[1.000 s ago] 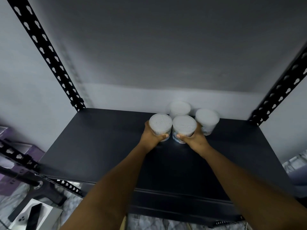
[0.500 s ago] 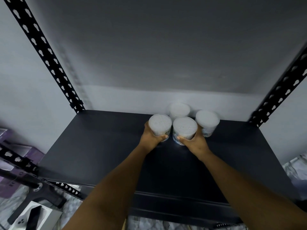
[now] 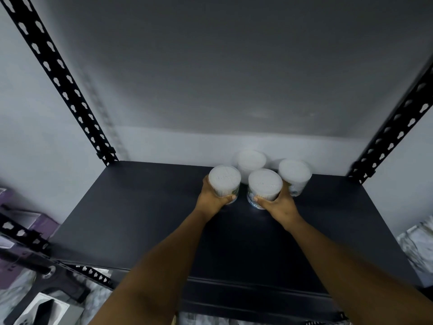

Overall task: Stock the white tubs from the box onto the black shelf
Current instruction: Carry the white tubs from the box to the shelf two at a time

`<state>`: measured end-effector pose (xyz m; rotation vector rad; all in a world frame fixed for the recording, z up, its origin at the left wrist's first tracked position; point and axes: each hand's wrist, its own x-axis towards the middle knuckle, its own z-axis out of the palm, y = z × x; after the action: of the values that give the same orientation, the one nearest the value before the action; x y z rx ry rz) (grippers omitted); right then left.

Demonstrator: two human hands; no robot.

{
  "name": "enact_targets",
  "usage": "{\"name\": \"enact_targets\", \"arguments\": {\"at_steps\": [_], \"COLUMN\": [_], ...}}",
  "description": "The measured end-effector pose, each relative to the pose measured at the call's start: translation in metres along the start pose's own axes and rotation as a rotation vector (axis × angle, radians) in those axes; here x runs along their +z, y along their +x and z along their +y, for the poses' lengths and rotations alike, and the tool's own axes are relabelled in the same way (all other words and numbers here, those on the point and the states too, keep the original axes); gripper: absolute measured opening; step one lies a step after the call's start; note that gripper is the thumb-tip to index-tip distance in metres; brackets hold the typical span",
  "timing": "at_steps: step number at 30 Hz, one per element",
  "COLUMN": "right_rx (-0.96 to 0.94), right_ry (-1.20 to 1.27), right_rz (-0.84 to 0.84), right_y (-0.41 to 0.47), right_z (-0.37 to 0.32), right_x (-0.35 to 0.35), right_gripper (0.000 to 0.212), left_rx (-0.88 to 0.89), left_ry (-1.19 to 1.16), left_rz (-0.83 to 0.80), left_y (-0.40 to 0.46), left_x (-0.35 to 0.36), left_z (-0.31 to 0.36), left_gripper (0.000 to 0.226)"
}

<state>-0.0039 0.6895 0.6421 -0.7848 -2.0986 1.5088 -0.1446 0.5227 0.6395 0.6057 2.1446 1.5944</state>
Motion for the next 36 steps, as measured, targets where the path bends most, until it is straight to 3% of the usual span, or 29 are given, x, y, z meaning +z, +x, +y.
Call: {"name": "enact_targets", "arguments": {"at_steps": [19, 29, 36], "right_rx": [0.021, 0.032, -0.091], "right_ry": [-0.015, -0.078, -0.244], "right_rz": [-0.025, 0.04, 0.059], "right_y": [0.004, -0.012, -0.042], "right_z": [-0.007, -0.015, -0.008], "right_x": [-0.005, 0.0, -0.003], "right_gripper": [0.09, 0.089, 0.086], "left_rx": [-0.005, 0.048, 0.12], "left_ry": [-0.003, 0.136, 0.297], "left_rz": [-0.049, -0.04, -0.054], "left_y": [0.018, -0.004, -0.034], "left_x": [0.002, -0.005, -0.017], "left_z": [0.004, 0.004, 0.005], "left_gripper": [0.1, 0.102, 0.079]}}
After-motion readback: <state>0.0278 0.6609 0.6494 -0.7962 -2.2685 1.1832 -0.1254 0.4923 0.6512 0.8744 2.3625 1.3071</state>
